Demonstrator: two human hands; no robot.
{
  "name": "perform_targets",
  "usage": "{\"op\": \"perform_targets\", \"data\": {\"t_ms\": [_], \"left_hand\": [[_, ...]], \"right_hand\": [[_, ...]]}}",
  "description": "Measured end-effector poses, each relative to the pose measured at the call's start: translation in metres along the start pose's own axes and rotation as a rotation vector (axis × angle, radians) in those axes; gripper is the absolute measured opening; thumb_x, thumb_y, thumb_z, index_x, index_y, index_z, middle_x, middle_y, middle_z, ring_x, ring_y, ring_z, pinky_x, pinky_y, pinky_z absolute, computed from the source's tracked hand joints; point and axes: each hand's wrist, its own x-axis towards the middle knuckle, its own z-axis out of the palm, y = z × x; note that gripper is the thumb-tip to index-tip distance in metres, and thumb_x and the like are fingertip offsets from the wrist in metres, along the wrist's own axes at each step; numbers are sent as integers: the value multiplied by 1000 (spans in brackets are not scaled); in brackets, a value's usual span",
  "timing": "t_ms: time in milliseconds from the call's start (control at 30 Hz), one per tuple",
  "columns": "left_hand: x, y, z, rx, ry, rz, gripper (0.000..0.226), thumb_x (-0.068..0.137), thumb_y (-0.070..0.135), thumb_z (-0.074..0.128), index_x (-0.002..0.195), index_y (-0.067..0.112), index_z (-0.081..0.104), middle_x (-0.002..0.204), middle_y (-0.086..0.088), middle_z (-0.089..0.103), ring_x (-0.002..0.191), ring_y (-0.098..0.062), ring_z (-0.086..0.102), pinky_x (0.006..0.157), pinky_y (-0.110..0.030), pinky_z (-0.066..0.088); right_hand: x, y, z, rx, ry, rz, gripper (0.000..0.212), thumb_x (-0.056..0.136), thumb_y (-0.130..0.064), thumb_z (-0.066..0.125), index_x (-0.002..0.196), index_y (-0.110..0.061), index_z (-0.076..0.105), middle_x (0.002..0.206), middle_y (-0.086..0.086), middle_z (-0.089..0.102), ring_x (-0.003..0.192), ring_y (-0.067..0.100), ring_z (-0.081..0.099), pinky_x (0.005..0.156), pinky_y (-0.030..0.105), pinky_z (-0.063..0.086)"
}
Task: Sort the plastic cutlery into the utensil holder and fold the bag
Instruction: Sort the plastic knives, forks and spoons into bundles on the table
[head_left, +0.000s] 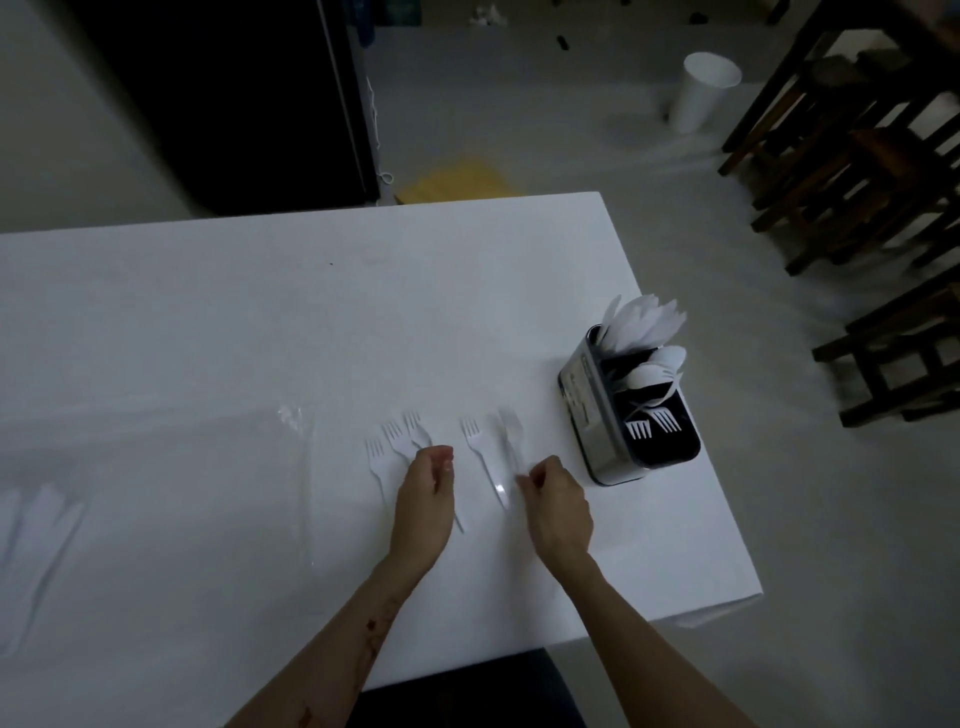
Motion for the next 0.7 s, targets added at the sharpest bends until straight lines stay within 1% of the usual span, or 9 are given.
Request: {"op": "perform_targets", "data": {"t_ms": [67,167,267,333,400,467,533,600,700], "left_hand": [[-1,3,0,9,-46,-17,29,101,25,42,126,15,54,121,3,57,105,-6,51,87,-17,34],[-1,8,0,-41,-88,-82,34,100,31,44,128,16,53,121,6,54,107,-6,49,89,-19,34],[5,10,1,-162,-160,-231,36,96,40,49,124,19,56,117,6,57,110,-13,52,96,-28,40],[10,9,3,-277,-215,-306,34,94,42,51,115,16,62,114,2,61,106,-16,55,100,-34,44],[11,9,1,-389,-183,-324,26,97,32,48,102,13,65,106,1,66,100,-16,56,95,-32,45],[12,6,-2,-449,-91,-335,23,99,26,42,100,14,62,100,3,72,102,-17,60,96,-33,44],[12,3,-7,-543,-32,-388,21,101,25,39,100,13,56,95,-2,73,97,-18,64,91,-34,47],[11,1,-11,-635,-16,-439,20,102,24,38,101,10,52,94,-7,70,86,-20,65,79,-33,49],[11,-3,-13,-663,-20,-474,20,102,24,40,109,8,49,96,-8,66,83,-19,63,73,-29,50]], "right_hand": [[-6,-1,1,83,108,-5,11,98,-28,58,93,-18,57,88,-3,65,78,15,62,68,33,52],[-12,-2,6,295,105,5,10,96,-20,62,88,-15,60,81,-4,70,74,15,67,66,28,53],[-18,-7,7,428,-5,-34,9,95,-18,63,86,-16,64,78,-8,71,72,8,69,63,15,50],[-21,-11,8,497,-177,-55,9,95,-20,64,88,-16,67,79,-5,74,72,9,70,57,16,50],[-23,-13,10,452,-239,-63,14,94,-29,66,88,-17,69,78,-4,73,68,9,69,53,20,52],[-19,-10,14,375,-52,-11,18,91,-36,67,89,-19,69,80,-7,71,72,9,68,59,24,53],[-12,-4,15,191,105,32,16,91,-35,67,97,-21,66,91,-8,68,81,11,65,66,24,48],[-5,2,18,19,77,32,16,90,-33,69,100,-21,65,97,-5,64,84,14,63,69,28,49],[-1,5,19,-36,34,16,6,94,-24,63,96,-19,64,98,0,65,83,16,62,72,36,56]]}}
